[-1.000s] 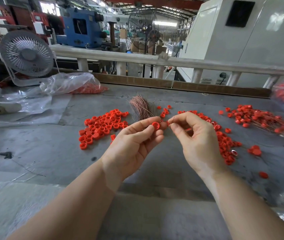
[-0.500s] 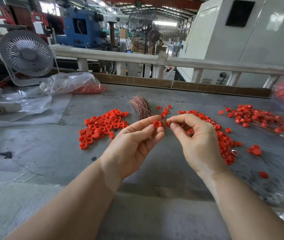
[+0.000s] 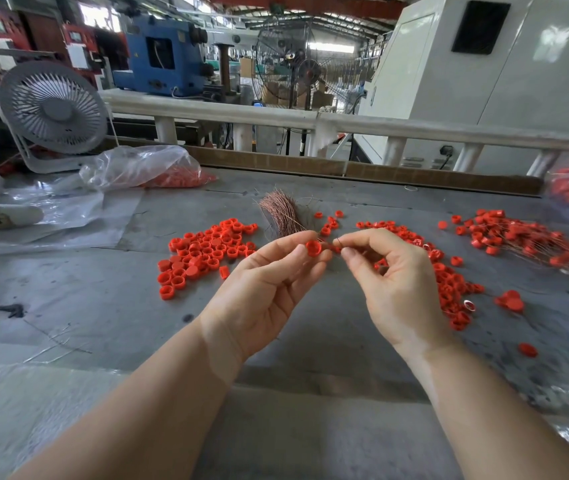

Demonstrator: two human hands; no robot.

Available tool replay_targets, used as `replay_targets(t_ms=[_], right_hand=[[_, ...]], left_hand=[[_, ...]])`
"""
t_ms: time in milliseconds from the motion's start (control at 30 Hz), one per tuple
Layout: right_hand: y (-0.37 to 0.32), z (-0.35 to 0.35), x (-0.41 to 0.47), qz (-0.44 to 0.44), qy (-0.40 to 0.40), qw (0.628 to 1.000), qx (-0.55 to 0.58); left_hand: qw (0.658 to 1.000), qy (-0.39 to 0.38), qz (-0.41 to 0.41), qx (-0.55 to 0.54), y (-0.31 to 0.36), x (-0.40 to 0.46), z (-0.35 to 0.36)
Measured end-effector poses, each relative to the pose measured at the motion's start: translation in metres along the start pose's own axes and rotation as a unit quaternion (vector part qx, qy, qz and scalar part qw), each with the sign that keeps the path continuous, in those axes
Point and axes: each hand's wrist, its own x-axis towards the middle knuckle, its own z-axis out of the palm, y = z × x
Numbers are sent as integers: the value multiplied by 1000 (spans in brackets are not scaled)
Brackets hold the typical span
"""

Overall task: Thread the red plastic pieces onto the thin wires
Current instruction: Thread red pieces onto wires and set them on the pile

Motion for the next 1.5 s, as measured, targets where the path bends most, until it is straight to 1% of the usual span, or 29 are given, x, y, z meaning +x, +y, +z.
replay_targets(t_ms=[200,567,767,933,1133,1267,1500], right_hand=[[-1,0,-1,-12,-2,1000,-1],[1,0,-1,-28,5,1000,-9],[0,0,-1,-42,10,999,-11],[0,-1,0,-53,11,998,-19],[-1,-1,-1,-48,18,999,-2],[-1,-1,-1,-61,21,998,-16],[1,1,-2,-93,19,995,-44]], left_hand=[[999,0,7,36,0,-1,-2],[1000,-17,18,12,-2,1,-1],[999,-14,19,48,-2,0,-4],[1000,-16,12,19,-2,1,-2],[1000,-11,10,19,-1,0,-1],[999,1,13,35,-1,0,-3],[1000,0,10,1,-1,1,-3]])
